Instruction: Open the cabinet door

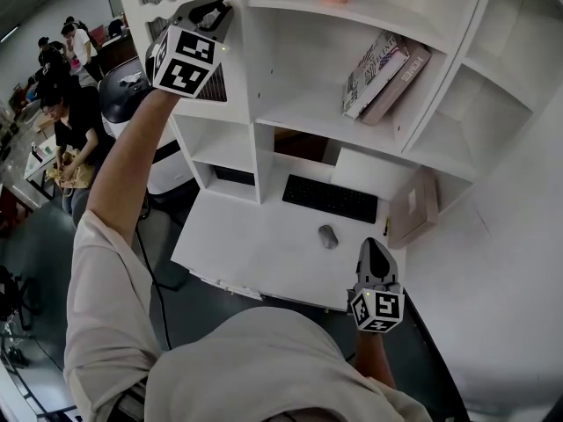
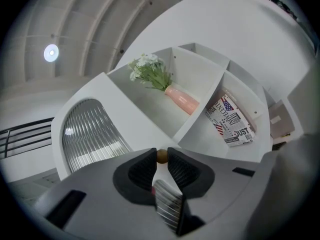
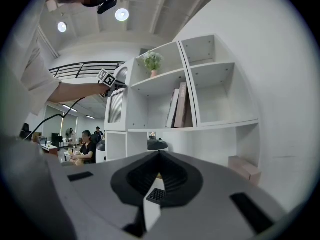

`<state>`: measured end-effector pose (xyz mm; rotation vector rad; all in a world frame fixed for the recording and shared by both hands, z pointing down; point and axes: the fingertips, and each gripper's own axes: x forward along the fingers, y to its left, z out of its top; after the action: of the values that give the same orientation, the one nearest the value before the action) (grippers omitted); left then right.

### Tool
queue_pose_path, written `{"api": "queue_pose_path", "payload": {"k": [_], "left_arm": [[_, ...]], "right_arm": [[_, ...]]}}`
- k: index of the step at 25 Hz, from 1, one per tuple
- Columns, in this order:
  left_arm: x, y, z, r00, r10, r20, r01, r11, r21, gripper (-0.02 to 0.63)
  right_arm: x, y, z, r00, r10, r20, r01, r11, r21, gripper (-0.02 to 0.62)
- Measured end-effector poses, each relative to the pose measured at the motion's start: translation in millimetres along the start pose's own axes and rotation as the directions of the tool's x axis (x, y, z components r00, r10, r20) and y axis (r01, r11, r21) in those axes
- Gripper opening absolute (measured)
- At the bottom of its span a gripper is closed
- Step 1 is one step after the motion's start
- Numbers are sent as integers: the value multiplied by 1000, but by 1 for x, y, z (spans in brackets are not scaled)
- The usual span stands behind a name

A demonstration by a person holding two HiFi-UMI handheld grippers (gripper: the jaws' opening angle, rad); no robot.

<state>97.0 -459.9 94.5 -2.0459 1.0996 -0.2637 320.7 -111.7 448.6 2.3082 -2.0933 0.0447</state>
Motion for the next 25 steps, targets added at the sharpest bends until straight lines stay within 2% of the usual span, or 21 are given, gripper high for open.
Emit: {"api": "queue_pose_path", "payload": {"k": [10, 19, 25], "left_arm": [[-8, 2, 1, 1000, -27, -2, 27, 998, -53, 67], [-39, 7, 4, 997, -67, 32, 70, 991, -115, 67], [-66, 11, 6, 991, -114, 67, 124, 977, -172, 67]], "right_arm": [[-1, -4, -1, 1000, 13, -4, -13, 1000, 4, 3], [3, 10, -1, 998, 62, -3, -62, 998, -4, 3], [7, 22, 0, 995, 99, -4, -99, 995, -8, 3]]}}
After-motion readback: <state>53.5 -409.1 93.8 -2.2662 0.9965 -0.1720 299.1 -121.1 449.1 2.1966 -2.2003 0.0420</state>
